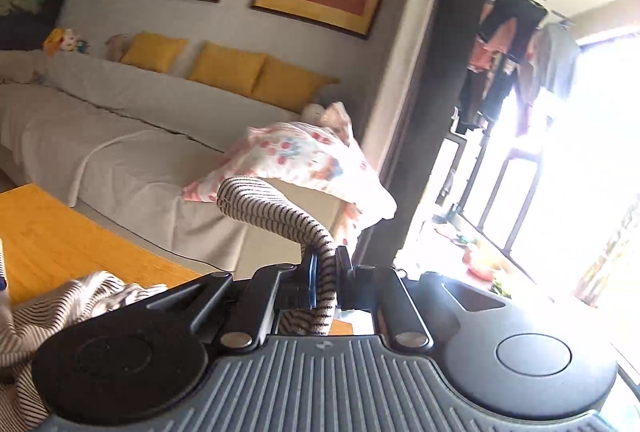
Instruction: Fold clothes
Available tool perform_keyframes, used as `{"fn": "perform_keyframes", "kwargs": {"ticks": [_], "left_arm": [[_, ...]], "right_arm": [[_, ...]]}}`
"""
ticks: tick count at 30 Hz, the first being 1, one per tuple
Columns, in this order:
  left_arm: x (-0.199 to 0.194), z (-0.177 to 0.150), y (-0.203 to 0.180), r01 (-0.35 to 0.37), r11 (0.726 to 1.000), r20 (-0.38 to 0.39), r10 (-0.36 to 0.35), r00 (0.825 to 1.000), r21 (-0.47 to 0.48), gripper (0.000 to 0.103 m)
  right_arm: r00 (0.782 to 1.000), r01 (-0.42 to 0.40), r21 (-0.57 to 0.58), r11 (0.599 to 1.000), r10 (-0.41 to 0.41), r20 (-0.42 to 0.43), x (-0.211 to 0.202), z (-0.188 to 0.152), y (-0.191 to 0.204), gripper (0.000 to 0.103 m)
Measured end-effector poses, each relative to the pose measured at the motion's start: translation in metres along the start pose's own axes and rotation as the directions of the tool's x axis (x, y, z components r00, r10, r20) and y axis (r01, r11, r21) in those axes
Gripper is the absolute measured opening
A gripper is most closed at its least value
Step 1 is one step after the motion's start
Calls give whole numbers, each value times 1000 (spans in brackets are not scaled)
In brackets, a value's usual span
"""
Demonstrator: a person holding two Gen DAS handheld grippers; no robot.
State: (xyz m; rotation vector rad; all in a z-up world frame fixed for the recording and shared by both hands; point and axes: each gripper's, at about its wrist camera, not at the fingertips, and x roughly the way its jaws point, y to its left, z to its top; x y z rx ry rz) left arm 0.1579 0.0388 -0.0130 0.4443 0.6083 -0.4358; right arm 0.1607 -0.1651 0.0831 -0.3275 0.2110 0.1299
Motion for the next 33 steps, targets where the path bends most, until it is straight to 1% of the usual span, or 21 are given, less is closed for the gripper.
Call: {"fn": "perform_keyframes", "kwargs": {"ticks": [1,2,3,5,7,10,13,16,19,20,21,23,25,26,27,28,29,30,31,32,33], "left_arm": [[4,1,0,-5,1000,-9,5,1000,12,54],[4,2,3,-16,1000,-11,16,1000,19,38],[3,4,7,-30,999,-13,30,999,25,25],[-3,8,26,-104,994,-5,104,995,30,17],[-7,9,63,-191,981,-18,190,982,-30,16],[-4,1,117,-259,955,-74,251,965,-147,16],[12,-15,138,-346,928,-133,328,935,-139,16],[21,-31,152,-359,914,-183,327,927,-186,16],[17,-43,161,-383,899,-197,345,918,-210,19],[14,-45,164,-393,894,-201,353,914,-216,22],[9,-47,167,-397,888,-202,355,913,-234,28],[-1,-49,173,-403,875,-204,357,912,-269,40],[-19,-50,172,-377,870,-185,333,925,-317,48],[-27,-50,168,-364,871,-175,322,930,-331,60],[-36,-50,162,-347,874,-161,309,937,-341,71],[-45,-50,155,-329,877,-146,296,944,-350,76],[-56,-51,145,-309,884,-132,280,951,-351,81],[-67,-52,135,-288,890,-118,263,957,-352,85],[-77,-52,121,-259,896,-103,237,966,-360,87],[-84,-53,112,-236,899,-91,218,972,-368,91],[-94,-54,98,-201,901,-73,187,980,-384,93]], "right_arm": [[1000,20,15,1000,-20,-12,2,-5,-9,8],[999,41,19,999,-40,-20,1,-10,-16,8],[998,62,20,998,-62,-25,2,-13,-22,8],[994,108,35,994,-107,-29,2,-16,-36,8],[987,157,52,986,-155,-34,3,-19,-48,8],[977,207,59,977,-203,-63,15,-25,-59,8],[970,211,23,977,-206,-131,35,-42,-55,8],[960,206,-15,979,-205,-189,54,-58,-42,8],[947,210,-35,977,-212,-242,73,-69,-33,8],[942,212,-50,976,-218,-255,79,-72,-31,8],[939,203,-64,977,-212,-272,81,-75,-28,8],[947,115,-59,992,-128,-296,80,-76,-24,8],[950,83,-104,991,-110,-291,67,-72,-17,9],[953,73,-133,988,-108,-283,59,-70,-15,12],[956,70,-151,986,-109,-272,49,-69,-14,19],[962,52,-159,986,-92,-257,33,-66,-14,30],[967,34,-167,985,-75,-242,17,-62,-13,35],[971,-26,-157,987,-12,-238,-4,-58,-14,43],[969,-104,-150,983,67,-238,-25,-56,-10,48],[960,-183,-142,973,146,-237,-46,-54,-6,50],[943,-267,-141,953,227,-244,-65,-56,0,56]]}}
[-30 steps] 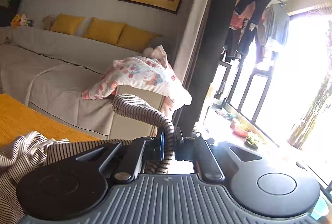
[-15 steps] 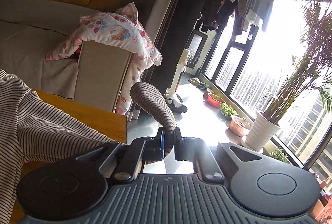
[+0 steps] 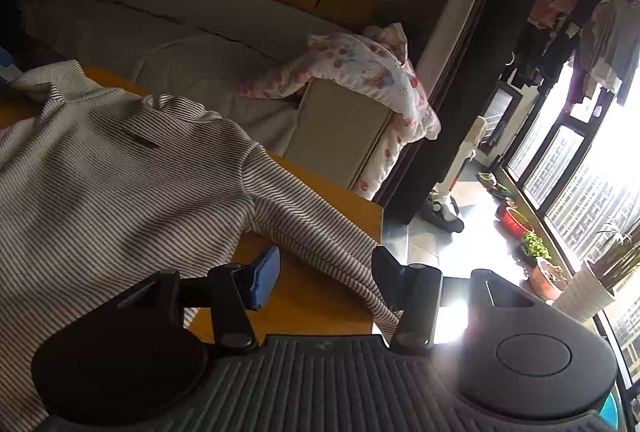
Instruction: Fold clothes
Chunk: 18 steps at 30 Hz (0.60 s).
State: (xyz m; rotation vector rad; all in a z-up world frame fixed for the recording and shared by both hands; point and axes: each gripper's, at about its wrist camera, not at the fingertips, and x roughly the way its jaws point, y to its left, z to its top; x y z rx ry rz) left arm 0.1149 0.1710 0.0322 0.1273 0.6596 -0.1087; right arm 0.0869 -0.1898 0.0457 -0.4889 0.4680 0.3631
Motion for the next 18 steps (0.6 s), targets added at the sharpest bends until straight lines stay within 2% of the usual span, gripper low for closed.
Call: {"fn": "perform_keyframes", "kwargs": {"ticks": [2,5,8,10,13,14,15,16,18], "left_arm": [[-16,-8,-16,65,998,5,-65,998,-20,95],[-38,-20,-45,161,987,9,-160,987,-23,97],[-58,-29,-74,221,975,8,-221,975,35,99],[-70,-35,-92,240,966,6,-242,970,92,99],[-86,-43,-110,273,950,-3,-276,961,150,100],[-89,-46,-114,291,943,-10,-293,956,161,101],[-93,-49,-119,308,936,-16,-310,951,172,102],[-94,-51,-122,320,931,-21,-321,947,179,102],[-97,-57,-130,334,920,-38,-334,942,203,102]], "right_arm": [[991,-132,-68,989,132,-5,-27,-9,29,57],[950,-310,-180,933,311,-26,-66,-20,82,57],[913,-406,-252,879,403,-64,-80,-32,116,57],[915,-400,-311,862,394,-86,-81,-42,131,59],[951,-300,-354,886,306,-41,-79,-45,136,63],[961,-264,-362,894,275,-20,-76,-44,136,56],[967,-239,-358,902,254,-5,-75,-43,136,21],[973,-212,-317,924,230,20,-74,-35,129,0],[982,-158,-226,961,177,67,-72,-19,114,0]]}}
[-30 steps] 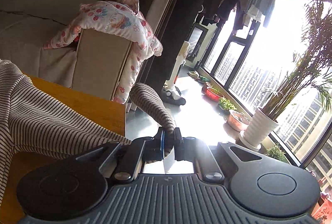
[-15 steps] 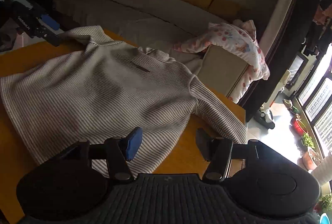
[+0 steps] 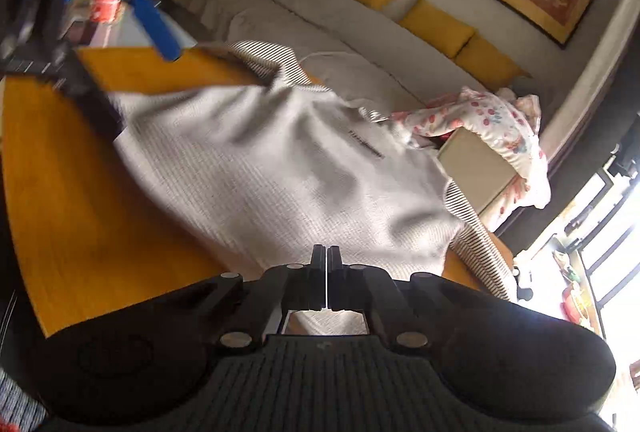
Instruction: Fold clothes
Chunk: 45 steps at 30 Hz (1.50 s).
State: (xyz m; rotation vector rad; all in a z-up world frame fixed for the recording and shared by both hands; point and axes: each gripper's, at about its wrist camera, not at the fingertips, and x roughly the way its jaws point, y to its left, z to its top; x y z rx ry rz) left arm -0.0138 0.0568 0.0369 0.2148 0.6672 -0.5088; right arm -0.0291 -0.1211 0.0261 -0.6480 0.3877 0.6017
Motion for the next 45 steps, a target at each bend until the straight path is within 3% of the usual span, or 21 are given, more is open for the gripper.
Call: {"fn": "perform_keyframes", "kwargs": {"ticks": [3,6,8,10,12,17,20,21,22,23,28,31,33,35,36,39,42,43,45], "left_arm": [[5,-8,-8,-19,998,-31,21,999,62,103],[17,-19,2,-133,987,-84,141,986,94,103],[21,-25,14,-197,977,-122,206,971,81,103],[14,-28,27,-171,985,-128,172,977,19,103],[8,-27,33,-169,986,-121,167,979,-7,103],[1,-18,33,-153,988,-94,151,984,-8,103],[-1,-14,23,-97,995,-77,97,992,6,103],[-1,-14,18,-73,997,-72,74,995,14,103],[-2,-14,12,-49,999,-68,50,996,24,103],[-2,-16,6,-25,999,-71,28,997,44,103],[7,-25,-5,-85,989,-96,96,991,119,103],[18,-24,17,-269,961,-95,274,957,57,103],[19,-20,43,-365,930,-89,360,929,-50,103],[15,-16,67,-407,898,-82,399,913,-163,103],[12,-14,78,-420,880,-77,414,907,-220,103],[6,-12,92,-454,853,-65,453,889,-258,103],[8,-17,90,-457,860,-79,451,889,-227,103],[10,-19,88,-453,867,-89,444,891,-209,103],[9,-19,83,-452,881,-102,442,891,-139,103]], "right_arm": [[997,50,171,984,-61,57,-13,18,-44,0],[996,28,184,983,-43,78,-24,18,-64,1],[998,-41,108,993,36,46,-28,6,-52,8],[995,-95,15,995,95,-3,-30,-7,-34,26],[990,-133,-78,988,128,-64,-30,-20,-14,30],[985,-151,-295,943,118,-125,-28,-34,23,42],[991,-108,-395,912,69,-112,-19,-34,41,37],[992,-101,-397,912,63,-108,-16,-31,44,18],[994,-87,-383,919,56,-93,-14,-28,43,4],[997,-55,-354,933,33,-67,-12,-22,38,4],[998,56,-119,991,-53,25,-16,12,-17,4],[994,101,-55,993,-98,52,-23,18,-37,4],[994,106,-33,994,-104,43,-23,12,-39,5],[994,108,-15,994,-107,25,-21,1,-35,6],[994,108,-1,994,-108,7,-17,-6,-31,13],[992,118,35,992,-116,-47,-5,-28,-19,49],[985,142,54,988,-136,-104,8,-46,-5,50],[979,179,27,983,-176,-104,10,-47,-5,49],[964,248,-16,969,-249,-96,9,-45,-11,37]]}}
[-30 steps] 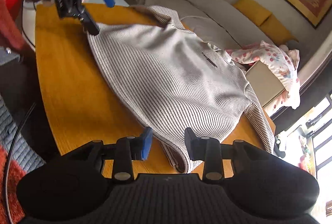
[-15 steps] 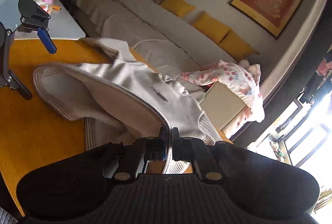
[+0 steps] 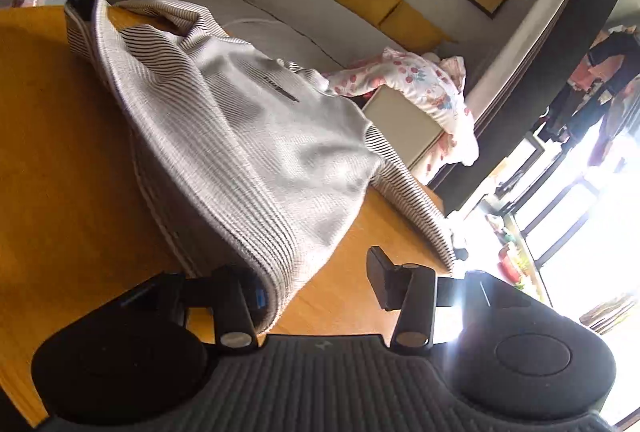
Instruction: Fold clothes
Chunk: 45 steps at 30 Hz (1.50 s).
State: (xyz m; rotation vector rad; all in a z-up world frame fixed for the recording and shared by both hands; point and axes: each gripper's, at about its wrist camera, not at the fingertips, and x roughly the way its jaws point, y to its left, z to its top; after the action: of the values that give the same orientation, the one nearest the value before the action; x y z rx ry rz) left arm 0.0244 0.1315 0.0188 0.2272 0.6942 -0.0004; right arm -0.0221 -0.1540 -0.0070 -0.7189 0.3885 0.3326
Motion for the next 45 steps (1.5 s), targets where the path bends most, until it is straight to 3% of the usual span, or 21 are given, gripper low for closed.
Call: {"fn": "perform_keyframes", "kwargs": {"ticks": [4,6,9,12,13,15,19,20,23,26,28,31,33,37,41,43,45], "left_arm": [[-37,7,5,-37,992,81,27,996,123,103],[-59,9,8,-21,991,108,6,994,136,103],[-76,-4,4,7,987,90,-22,996,162,103],[-73,-29,-4,106,977,-3,-107,994,187,103],[-71,-34,-5,145,973,-24,-143,989,179,103],[-73,-38,-4,254,959,-50,-250,967,129,103],[-71,-19,-3,405,913,25,-406,913,42,103],[-69,-12,-4,433,901,50,-434,899,26,103],[-51,14,-20,494,869,133,-487,863,-21,103],[-25,36,-43,534,844,236,-510,827,-48,103],[-4,49,-61,541,840,304,-506,807,-37,103],[22,56,-80,502,865,328,-478,815,13,103],[39,54,-84,497,868,299,-476,827,9,103],[66,31,-80,494,866,184,-474,861,-79,103],[71,19,-65,521,821,142,-501,854,-236,103],[75,13,-48,519,786,127,-508,852,-336,103],[77,7,-27,489,725,166,-472,866,-486,103]], "right_arm": [[995,59,57,997,-63,75,-30,20,-47,38],[995,58,61,996,-63,83,-42,23,-56,38],[1000,22,55,998,-23,16,-42,7,-48,41],[995,-56,64,996,61,-80,-36,-20,-32,44],[991,-91,79,993,98,-92,-38,-26,-31,50],[985,-146,112,983,155,-79,-46,-31,-34,61],[974,-226,178,958,225,24,-69,-26,-53,85],[969,-246,193,950,241,51,-75,-25,-58,86],[953,-300,371,879,256,164,-66,-12,-84,94],[932,-362,567,740,269,244,-32,-5,-111,97],[924,-382,651,656,269,272,-3,-3,-122,94],[916,-400,709,581,277,290,44,-2,-128,77],[918,-396,724,565,274,288,72,3,-122,76],[928,-372,713,594,241,283,106,5,-101,76],[937,-343,743,574,264,229,116,-9,-87,76],[936,-351,738,577,219,274,103,-19,-89,85],[930,-365,724,585,193,313,92,-25,-89,89]]}}
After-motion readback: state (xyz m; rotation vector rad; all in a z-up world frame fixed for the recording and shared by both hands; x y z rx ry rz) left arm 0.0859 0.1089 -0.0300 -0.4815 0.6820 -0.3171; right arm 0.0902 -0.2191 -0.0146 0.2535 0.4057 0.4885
